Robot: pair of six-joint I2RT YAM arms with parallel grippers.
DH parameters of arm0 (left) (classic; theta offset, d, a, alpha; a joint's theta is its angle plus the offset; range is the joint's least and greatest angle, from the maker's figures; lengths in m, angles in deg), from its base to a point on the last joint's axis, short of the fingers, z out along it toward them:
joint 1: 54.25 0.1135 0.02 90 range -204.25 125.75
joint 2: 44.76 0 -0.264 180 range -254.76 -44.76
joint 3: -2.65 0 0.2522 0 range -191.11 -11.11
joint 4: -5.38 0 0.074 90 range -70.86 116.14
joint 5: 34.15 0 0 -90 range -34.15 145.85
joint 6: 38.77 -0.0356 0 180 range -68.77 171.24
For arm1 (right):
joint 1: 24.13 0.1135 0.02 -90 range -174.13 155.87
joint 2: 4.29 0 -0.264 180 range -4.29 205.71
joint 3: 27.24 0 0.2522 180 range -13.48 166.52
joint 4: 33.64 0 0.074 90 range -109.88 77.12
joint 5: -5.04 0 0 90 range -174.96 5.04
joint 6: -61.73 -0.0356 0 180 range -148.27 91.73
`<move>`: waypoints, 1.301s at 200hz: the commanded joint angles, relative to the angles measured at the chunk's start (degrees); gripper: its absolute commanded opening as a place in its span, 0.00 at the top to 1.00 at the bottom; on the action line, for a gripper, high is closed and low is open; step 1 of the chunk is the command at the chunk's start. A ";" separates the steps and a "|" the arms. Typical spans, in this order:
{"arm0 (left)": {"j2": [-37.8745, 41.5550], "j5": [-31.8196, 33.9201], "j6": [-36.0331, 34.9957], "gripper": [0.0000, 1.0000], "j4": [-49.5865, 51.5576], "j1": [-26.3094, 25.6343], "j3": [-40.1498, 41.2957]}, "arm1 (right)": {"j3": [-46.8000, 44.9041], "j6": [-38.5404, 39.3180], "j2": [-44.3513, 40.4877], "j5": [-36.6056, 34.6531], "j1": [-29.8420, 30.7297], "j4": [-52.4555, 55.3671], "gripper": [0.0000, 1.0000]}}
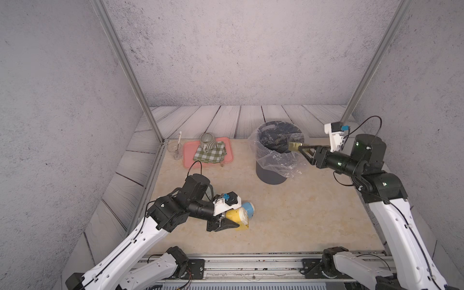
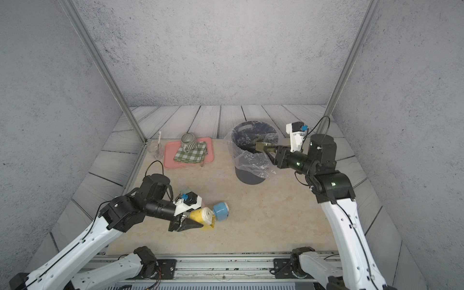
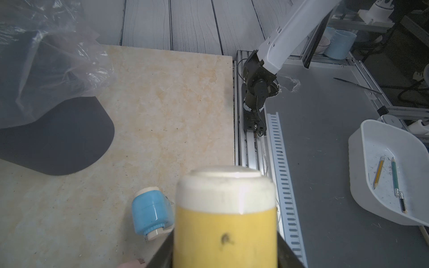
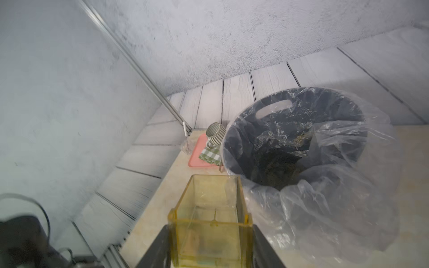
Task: Take out the pencil sharpener tray and clean the shavings
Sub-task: Close the container of the pencil sharpener.
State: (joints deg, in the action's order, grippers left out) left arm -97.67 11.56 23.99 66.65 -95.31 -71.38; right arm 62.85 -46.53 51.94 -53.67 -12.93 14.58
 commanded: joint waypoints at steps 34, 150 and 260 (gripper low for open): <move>-1.87 -6.99 -7.96 1.00 6.05 1.85 -6.57 | -20.22 15.97 -16.21 1.56 1.75 -3.76 1.00; 5.76 -10.47 -3.65 1.00 3.07 2.30 -2.44 | -24.50 21.15 -21.16 17.75 18.61 -11.78 1.00; 1.80 -10.82 -0.94 1.00 -3.48 2.30 -2.86 | -27.37 16.81 -19.86 11.06 32.38 -14.96 1.00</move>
State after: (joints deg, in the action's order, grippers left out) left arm -95.92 2.03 21.80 66.80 -93.37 -74.35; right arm 36.08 -30.05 31.16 -39.73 16.21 -0.37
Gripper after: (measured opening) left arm 0.516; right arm 0.494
